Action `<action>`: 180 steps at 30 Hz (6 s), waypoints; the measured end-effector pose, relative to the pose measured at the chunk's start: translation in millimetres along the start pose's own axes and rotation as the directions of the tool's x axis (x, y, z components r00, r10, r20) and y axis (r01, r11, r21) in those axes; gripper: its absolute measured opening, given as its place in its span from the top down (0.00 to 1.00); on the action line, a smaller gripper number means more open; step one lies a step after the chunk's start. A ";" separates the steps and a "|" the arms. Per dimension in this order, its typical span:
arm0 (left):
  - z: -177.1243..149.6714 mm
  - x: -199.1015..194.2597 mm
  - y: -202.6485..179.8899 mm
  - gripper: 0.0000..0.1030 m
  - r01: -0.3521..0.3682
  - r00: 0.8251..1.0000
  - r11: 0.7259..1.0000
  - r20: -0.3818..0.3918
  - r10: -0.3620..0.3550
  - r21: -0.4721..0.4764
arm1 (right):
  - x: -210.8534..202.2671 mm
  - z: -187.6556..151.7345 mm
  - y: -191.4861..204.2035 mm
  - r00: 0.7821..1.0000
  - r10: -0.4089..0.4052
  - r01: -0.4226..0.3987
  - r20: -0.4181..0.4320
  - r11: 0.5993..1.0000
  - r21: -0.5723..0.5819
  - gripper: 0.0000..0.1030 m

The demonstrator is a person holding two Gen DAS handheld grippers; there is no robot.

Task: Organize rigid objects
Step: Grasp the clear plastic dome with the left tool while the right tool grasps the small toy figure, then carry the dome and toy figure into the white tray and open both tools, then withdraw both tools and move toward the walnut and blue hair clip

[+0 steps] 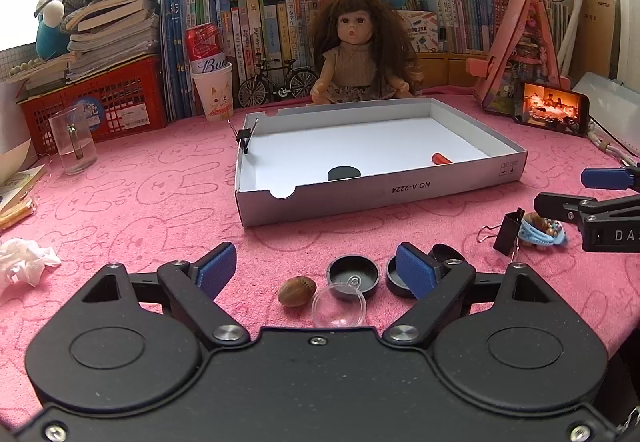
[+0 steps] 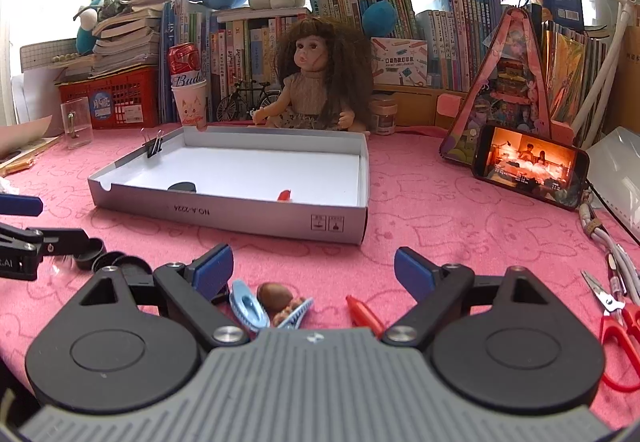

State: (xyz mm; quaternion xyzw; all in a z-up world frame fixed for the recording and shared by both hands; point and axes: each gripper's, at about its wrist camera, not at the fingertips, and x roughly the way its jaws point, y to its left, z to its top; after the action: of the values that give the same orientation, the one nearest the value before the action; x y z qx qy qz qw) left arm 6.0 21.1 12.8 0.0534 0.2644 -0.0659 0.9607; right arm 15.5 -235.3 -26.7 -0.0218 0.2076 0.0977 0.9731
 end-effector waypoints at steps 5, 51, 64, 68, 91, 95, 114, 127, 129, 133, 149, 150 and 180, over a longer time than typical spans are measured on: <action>-6.5 -5.9 1.7 0.31 0.000 1.000 1.000 0.001 0.000 -0.011 | -3.5 -11.1 -0.7 1.000 -0.001 0.001 -0.004 1.000 0.009 0.10; -22.3 -7.8 -5.7 0.74 0.022 1.000 0.997 0.004 -0.022 -0.075 | -3.3 -21.4 18.4 0.999 -0.039 0.040 -0.023 0.998 0.040 0.82; 28.5 1.5 5.8 0.74 0.025 0.999 0.994 0.045 -0.021 -0.104 | 0.4 12.8 17.6 0.999 -0.026 0.025 0.042 0.999 0.023 0.82; 47.0 18.0 11.4 0.74 0.024 0.999 0.993 0.036 -0.020 -0.116 | 11.5 28.3 14.1 0.999 -0.019 0.017 0.046 0.999 0.029 0.82; 83.4 140.6 31.3 0.74 -0.014 0.984 0.980 -0.177 -0.022 -0.198 | 109.4 58.4 -1.4 0.991 0.035 -0.017 -0.129 0.991 0.135 0.82; 83.5 148.6 28.3 0.74 -0.020 0.981 0.984 -0.194 -0.015 -0.179 | 118.5 59.7 -3.6 0.987 0.045 -0.022 -0.154 0.989 0.149 0.82; 96.9 169.8 24.0 0.73 -0.001 0.963 0.991 -0.268 -0.036 -0.137 | 147.6 77.4 -6.4 0.950 0.102 -0.042 -0.294 0.978 0.203 0.82; 102.9 147.1 23.7 0.40 0.025 0.976 0.988 -0.209 -0.058 -0.155 | 127.4 82.2 -6.7 0.970 0.104 -0.057 -0.218 0.976 0.210 0.52; 103.8 139.3 23.2 0.35 0.024 0.981 0.988 -0.189 -0.053 -0.152 | 120.3 82.9 -6.6 0.976 0.106 -0.065 -0.192 0.976 0.210 0.44; 100.4 116.8 20.9 0.26 0.024 0.990 0.990 -0.134 -0.043 -0.136 | 104.7 82.1 -5.1 0.983 0.113 -0.084 -0.145 0.977 0.194 0.36; 46.6 52.2 30.2 0.23 0.039 0.996 0.982 -0.072 -0.053 -0.187 | 43.1 49.5 18.8 0.994 0.106 -0.105 -0.021 0.994 0.027 0.16; 43.5 49.4 30.5 0.23 0.038 0.996 0.982 -0.070 -0.052 -0.185 | 41.1 47.2 19.8 0.994 0.106 -0.106 -0.017 0.994 0.020 0.16; -21.7 0.6 34.0 0.51 0.084 0.995 0.987 -0.033 -0.089 -0.138 | -1.5 -11.4 20.5 0.994 0.110 -0.110 -0.025 0.994 -0.008 0.17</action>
State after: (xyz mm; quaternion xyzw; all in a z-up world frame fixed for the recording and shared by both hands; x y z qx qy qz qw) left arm 1.0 57.6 -3.8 -0.0228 0.2892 -0.0880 0.9530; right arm 5.5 -216.4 -36.5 -0.0160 0.2199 0.1516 0.9635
